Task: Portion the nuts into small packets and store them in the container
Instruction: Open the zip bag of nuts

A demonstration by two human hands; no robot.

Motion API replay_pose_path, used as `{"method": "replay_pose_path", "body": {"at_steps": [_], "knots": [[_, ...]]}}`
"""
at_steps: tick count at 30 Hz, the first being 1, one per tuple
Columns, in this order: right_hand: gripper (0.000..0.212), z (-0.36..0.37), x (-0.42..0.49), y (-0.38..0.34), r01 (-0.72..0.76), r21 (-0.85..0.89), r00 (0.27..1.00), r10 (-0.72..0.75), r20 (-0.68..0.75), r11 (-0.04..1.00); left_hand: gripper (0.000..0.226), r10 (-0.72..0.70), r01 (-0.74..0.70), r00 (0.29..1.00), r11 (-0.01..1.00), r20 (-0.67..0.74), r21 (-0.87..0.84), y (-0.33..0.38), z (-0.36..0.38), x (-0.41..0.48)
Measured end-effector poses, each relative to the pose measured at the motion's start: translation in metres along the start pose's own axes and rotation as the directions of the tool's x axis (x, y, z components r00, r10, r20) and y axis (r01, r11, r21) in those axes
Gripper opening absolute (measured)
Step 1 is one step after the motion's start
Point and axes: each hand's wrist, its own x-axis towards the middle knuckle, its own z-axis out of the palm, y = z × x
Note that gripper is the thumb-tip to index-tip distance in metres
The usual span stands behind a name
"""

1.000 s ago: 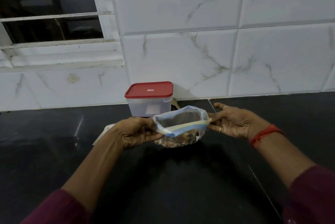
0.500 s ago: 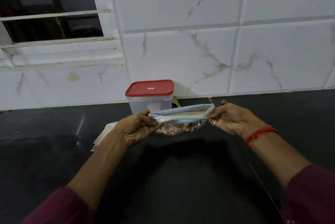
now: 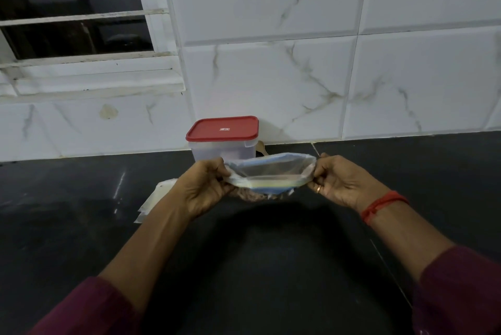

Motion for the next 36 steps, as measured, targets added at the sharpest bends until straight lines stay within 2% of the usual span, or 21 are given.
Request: {"method": "replay_pose_path", "body": {"at_steps": [2,4,7,10,12,15,19,21,23,24,27,30,36], "knots": [[0.045,-0.006,0.004,0.003,-0.026,-0.088,1.0,0.027,0.007,0.996,0.027,-0.067,0.067,0.998,0.996,-0.006,0.066,-0.001,-0.008,0.004],[0.048,-0.007,0.004,0.003,-0.017,-0.206,1.0,0.022,0.02,0.978,0.035,-0.098,0.098,0.995,0.991,-0.003,0.09,-0.002,-0.013,0.007],[0.051,-0.004,0.003,0.0,0.034,-0.4,0.999,-0.028,0.021,0.916,0.035,-0.092,0.092,0.996,0.963,-0.01,0.255,-0.001,-0.014,0.005],[0.052,-0.004,0.003,-0.002,0.022,-0.494,0.999,-0.004,0.039,0.869,0.041,-0.079,0.089,0.996,0.92,-0.042,0.381,-0.002,-0.016,0.004],[0.042,-0.006,0.004,-0.003,0.0,-0.559,0.999,0.029,0.043,0.829,0.048,-0.062,0.079,0.997,0.913,-0.056,0.4,-0.004,-0.018,0.005],[0.011,-0.006,0.002,-0.001,-0.041,-0.689,0.995,0.09,0.035,0.724,0.055,-0.024,0.051,0.997,0.907,-0.069,0.418,-0.007,-0.018,0.006],[0.016,-0.007,0.003,0.003,-0.079,-0.61,0.983,0.162,0.081,0.789,0.058,0.024,0.076,0.985,0.83,-0.171,0.553,-0.008,-0.013,0.005],[0.015,-0.009,0.004,0.003,-0.084,-0.534,0.979,0.169,0.112,0.841,0.055,0.034,0.126,0.974,0.743,-0.225,0.658,-0.006,-0.014,0.005],[0.017,-0.011,0.004,0.001,-0.077,-0.464,0.976,0.162,0.146,0.882,0.046,-0.006,0.176,0.973,0.657,-0.229,0.733,-0.004,-0.015,0.004],[0.019,-0.011,0.003,0.001,-0.079,-0.439,0.973,0.165,0.161,0.895,0.041,-0.047,0.2,0.974,0.647,-0.223,0.736,-0.003,-0.015,0.004],[0.019,-0.01,0.001,0.002,-0.096,-0.4,0.968,0.18,0.176,0.911,0.033,-0.156,0.253,0.967,0.714,-0.203,0.653,-0.002,-0.013,0.002],[0.02,-0.008,0.001,0.004,-0.087,-0.337,0.971,0.156,0.182,0.937,0.03,-0.149,0.236,0.969,0.788,-0.195,0.569,-0.001,-0.009,0.001],[0.021,-0.003,-0.002,0.008,-0.073,-0.231,0.975,0.118,0.186,0.97,0.05,-0.149,0.214,0.967,0.916,-0.208,0.338,0.004,-0.005,-0.003]]}}
